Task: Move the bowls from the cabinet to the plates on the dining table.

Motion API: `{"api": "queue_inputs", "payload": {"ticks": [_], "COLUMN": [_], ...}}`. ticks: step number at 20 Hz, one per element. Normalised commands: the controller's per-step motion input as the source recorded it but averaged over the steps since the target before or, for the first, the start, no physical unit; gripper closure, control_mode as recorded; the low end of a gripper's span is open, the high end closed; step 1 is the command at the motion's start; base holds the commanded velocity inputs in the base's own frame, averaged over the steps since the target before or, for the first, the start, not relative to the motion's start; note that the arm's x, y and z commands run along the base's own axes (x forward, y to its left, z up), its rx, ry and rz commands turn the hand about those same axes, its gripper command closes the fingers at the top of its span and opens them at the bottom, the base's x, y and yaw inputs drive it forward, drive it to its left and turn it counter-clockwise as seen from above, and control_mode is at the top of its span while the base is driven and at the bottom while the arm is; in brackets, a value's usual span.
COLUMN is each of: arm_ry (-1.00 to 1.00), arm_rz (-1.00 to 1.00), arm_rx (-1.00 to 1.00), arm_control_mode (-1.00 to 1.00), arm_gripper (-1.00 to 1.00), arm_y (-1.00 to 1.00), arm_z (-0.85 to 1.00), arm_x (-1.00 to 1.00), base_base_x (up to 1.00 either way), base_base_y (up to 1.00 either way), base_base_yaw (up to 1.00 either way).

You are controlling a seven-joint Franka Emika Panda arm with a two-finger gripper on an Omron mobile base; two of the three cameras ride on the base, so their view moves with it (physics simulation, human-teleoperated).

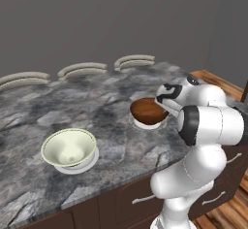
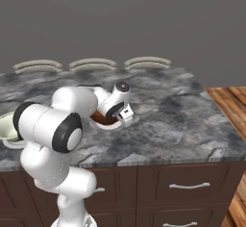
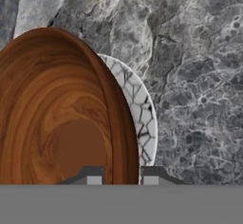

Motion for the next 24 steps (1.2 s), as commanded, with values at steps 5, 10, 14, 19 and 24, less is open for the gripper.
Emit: {"api": "queue_inputs", "payload": {"ticks": [5, 10, 14, 19, 24], "arm_ry": [0.00, 0.00, 0.00, 0.00, 0.00], "arm_rz": [0.02, 0.01, 0.01, 0.01, 0.02], "arm_rx": [0.00, 0.00, 0.00, 0.00, -0.01], "arm_control_mode": [-1.00, -1.00, -1.00, -1.00, -1.00], "arm_gripper": [1.00, 1.00, 1.00, -1.00, -1.00], "arm_y": [-0.03, -0.04, -0.02, 0.04, 0.08], "arm_z": [-0.24, -0.21, -0.18, -0.01, 0.13], "arm_x": [0.23, 0.25, 0.23, 0.03, -0.06], "base_base_x": [0.00, 0.00, 0.00, 0.00, 0.00], "base_base_y": [0.00, 0.00, 0.00, 0.00, 0.00], "base_base_yaw": [0.00, 0.00, 0.00, 0.00, 0.00]}}
